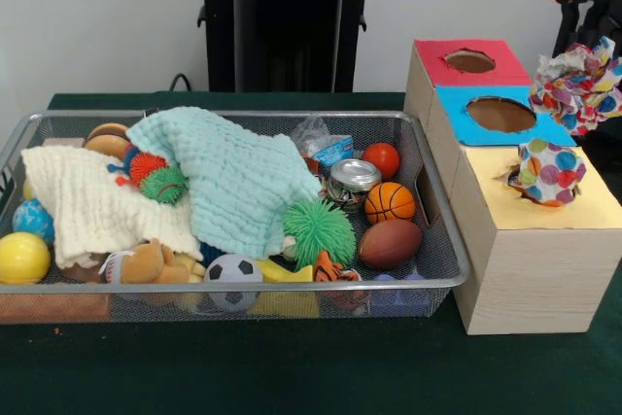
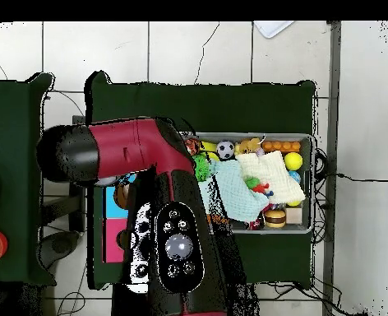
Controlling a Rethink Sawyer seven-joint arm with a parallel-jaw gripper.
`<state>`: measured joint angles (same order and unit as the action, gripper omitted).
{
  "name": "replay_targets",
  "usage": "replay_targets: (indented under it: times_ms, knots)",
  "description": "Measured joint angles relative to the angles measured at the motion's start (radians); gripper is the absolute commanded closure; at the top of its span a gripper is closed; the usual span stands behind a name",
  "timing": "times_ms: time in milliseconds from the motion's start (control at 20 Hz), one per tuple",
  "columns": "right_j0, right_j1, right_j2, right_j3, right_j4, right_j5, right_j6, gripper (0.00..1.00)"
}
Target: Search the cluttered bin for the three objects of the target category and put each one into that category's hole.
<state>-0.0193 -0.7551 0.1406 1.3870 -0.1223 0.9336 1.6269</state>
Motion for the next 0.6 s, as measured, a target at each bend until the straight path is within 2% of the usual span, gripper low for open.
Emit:
replay_targets:
  times_ms: [350, 600]
  knots:
    - [0.034, 0.001, -0.061, 0.0, 0.003, 0.0, 0.0, 1.0]
    - [0.049, 0.008, -0.078, -0.003, 0.011, 0.0, 0.0, 1.0]
